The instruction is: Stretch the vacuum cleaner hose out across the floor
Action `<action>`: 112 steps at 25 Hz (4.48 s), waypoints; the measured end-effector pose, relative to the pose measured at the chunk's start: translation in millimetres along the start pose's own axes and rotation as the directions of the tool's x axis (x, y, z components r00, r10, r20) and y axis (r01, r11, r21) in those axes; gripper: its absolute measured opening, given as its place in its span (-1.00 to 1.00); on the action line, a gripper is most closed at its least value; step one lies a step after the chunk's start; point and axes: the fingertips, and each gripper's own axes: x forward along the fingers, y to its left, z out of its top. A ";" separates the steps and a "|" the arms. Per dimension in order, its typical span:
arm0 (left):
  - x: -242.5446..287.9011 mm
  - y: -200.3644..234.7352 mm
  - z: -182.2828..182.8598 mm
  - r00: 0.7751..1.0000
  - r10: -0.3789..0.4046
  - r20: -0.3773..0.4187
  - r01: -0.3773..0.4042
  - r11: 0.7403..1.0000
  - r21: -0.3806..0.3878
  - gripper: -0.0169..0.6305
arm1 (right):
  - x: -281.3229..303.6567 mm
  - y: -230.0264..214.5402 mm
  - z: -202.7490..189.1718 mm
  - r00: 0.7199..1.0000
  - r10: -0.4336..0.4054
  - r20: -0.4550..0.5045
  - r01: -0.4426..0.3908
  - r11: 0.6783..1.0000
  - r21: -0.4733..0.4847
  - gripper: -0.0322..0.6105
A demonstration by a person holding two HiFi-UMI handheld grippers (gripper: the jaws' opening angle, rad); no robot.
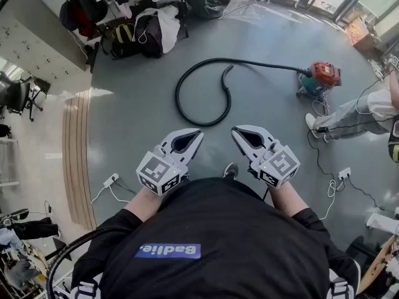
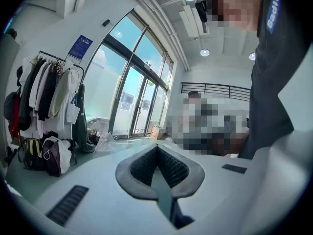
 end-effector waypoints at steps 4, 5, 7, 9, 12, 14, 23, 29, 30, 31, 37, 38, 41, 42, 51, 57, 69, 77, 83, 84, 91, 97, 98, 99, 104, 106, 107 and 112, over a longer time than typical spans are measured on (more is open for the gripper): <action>6.0 -0.4 1.1 1.000 -0.003 -0.003 0.003 1.000 -0.001 -0.94 | -2.2 -5.8 0.4 1.000 -0.004 -0.001 0.004 1.000 0.004 -0.89; 7.3 -0.7 1.2 1.000 -0.003 -0.004 0.003 1.000 0.000 -0.94 | -3.1 -6.9 0.0 1.000 -0.005 -0.002 0.005 1.000 0.005 -0.89; 9.6 -1.7 0.8 1.000 -0.004 -0.006 0.004 1.000 0.001 -0.94 | -5.1 -8.6 -1.0 1.000 -0.007 -0.003 0.007 1.000 0.006 -0.89; 12.8 -3.5 -0.7 1.000 -0.008 -0.009 0.008 1.000 0.002 -0.94 | -7.7 -10.7 -2.7 1.000 -0.011 -0.003 0.011 1.000 0.006 -0.89; 19.7 -6.2 -1.9 1.000 -0.016 -0.017 0.016 1.000 0.004 -0.94 | -11.5 -16.2 -4.6 1.000 -0.012 -0.003 0.012 1.000 0.010 -0.89; 25.5 -8.4 -1.4 0.999 -0.021 -0.024 0.021 1.000 0.004 -0.94 | -15.1 -20.5 -3.4 1.000 -0.007 0.006 0.007 1.000 0.018 -0.89; 75.4 -24.8 2.3 0.998 -0.031 -0.055 0.033 0.999 0.022 -0.94 | -51.7 -61.0 -6.0 0.999 -0.014 0.050 0.012 0.999 0.052 -0.89; 122.7 -47.6 8.2 0.998 -0.015 -0.060 0.017 0.999 0.031 -0.94 | -88.0 -101.8 -9.8 0.998 -0.010 0.060 0.007 0.999 0.053 -0.89; 129.8 -51.5 9.1 0.998 -0.012 -0.060 0.014 0.999 0.031 -0.94 | -92.5 -108.2 -10.4 0.998 -0.006 0.058 0.003 0.999 0.052 -0.89; 136.3 -54.8 9.3 0.998 -0.009 -0.060 0.011 0.999 0.030 -0.94 | -96.0 -114.4 -11.4 0.998 -0.002 0.055 -0.001 0.999 0.051 -0.89; 152.2 -38.8 8.2 0.997 0.031 -0.065 -0.030 0.999 0.027 -0.94 | -83.8 -141.8 -15.2 0.999 0.017 0.034 -0.019 0.998 0.065 -0.89; 151.7 -29.1 9.7 0.997 0.040 -0.061 -0.038 0.999 0.023 -0.94 | -75.8 -144.4 -14.6 0.999 0.022 0.026 -0.024 0.998 0.065 -0.89; 148.4 6.2 12.2 0.997 0.062 -0.049 -0.063 0.998 -0.007 -0.94 | -47.4 -151.8 -12.2 0.999 0.038 -0.007 -0.037 0.998 0.056 -0.89; 147.6 19.3 12.3 0.997 0.067 -0.048 -0.068 0.997 -0.021 -0.94 | -37.4 -155.3 -10.6 0.999 0.036 -0.019 -0.035 0.998 0.055 -0.89; 166.4 140.3 34.1 0.999 0.016 -0.032 -0.018 0.997 -0.080 -0.94 | 61.4 -209.5 19.1 0.995 -0.007 -0.096 0.012 0.999 0.053 -0.89; 175.6 208.7 43.6 0.999 -0.019 -0.034 0.015 0.994 -0.105 -0.94 | 122.0 -241.1 49.6 0.995 -0.031 -0.092 0.034 0.999 0.027 -0.89; 234.6 267.5 50.7 0.994 0.102 -0.045 -0.106 0.988 -0.109 -0.94 | 164.9 -332.7 55.7 0.986 0.097 -0.137 -0.100 0.995 -0.013 -0.89; 352.8 289.5 44.7 0.939 0.336 -0.076 -0.343 0.928 -0.143 -0.94 | 157.1 -464.1 15.2 0.925 0.290 -0.244 -0.305 0.952 -0.024 -0.89; 408.7 312.7 35.0 0.915 0.388 -0.113 -0.400 0.908 -0.126 -0.94 | 183.5 -523.3 -6.3 0.896 0.323 -0.305 -0.362 0.929 -0.081 -0.89; 413.5 315.3 29.9 0.914 0.387 -0.121 -0.401 0.907 -0.127 -0.94 | 187.6 -527.2 -10.7 0.894 0.321 -0.312 -0.362 0.929 -0.083 -0.89; 429.2 341.9 -35.1 0.913 0.366 -0.180 -0.398 0.897 -0.192 -0.94 | 218.3 -546.9 -52.9 0.894 0.256 -0.369 -0.305 0.949 -0.081 -0.89; 430.7 368.6 -89.0 0.915 0.339 -0.220 -0.386 0.895 -0.224 -0.94 | 249.5 -554.4 -97.7 0.883 0.213 -0.418 -0.281 0.953 -0.109 -0.89; 432.2 374.0 -99.0 0.915 0.335 -0.225 -0.383 0.897 -0.221 -0.94 | 255.8 -556.6 -108.5 0.881 0.208 -0.426 -0.282 0.952 -0.116 -0.89; 434.4 380.1 -110.2 0.914 0.333 -0.230 -0.382 0.898 -0.218 -0.94 | 262.3 -559.6 -120.6 0.879 0.205 -0.431 -0.282 0.952 -0.122 -0.89; 460.8 415.7 -183.8 0.907 0.336 -0.253 -0.391 0.895 -0.214 -0.94 | 291.9 -587.5 -198.6 0.875 0.205 -0.439 -0.284 0.951 -0.122 -0.89; 477.2 431.9 -218.4 0.908 0.332 -0.254 -0.388 0.896 -0.217 -0.94 | 306.3 -605.2 -234.7 0.875 0.202 -0.439 -0.282 0.951 -0.124 -0.89; 485.6 439.4 -237.0 0.911 0.325 -0.255 -0.381 0.898 -0.220 -0.94 | 314.1 -613.7 -252.6 0.876 0.200 -0.438 -0.281 0.951 -0.126 -0.89; 520.9 479.4 -338.8 0.923 0.289 -0.253 -0.344 0.914 -0.215 -0.94 | 361.1 -650.1 -340.4 0.887 0.203 -0.415 -0.289 0.945 -0.156 -0.89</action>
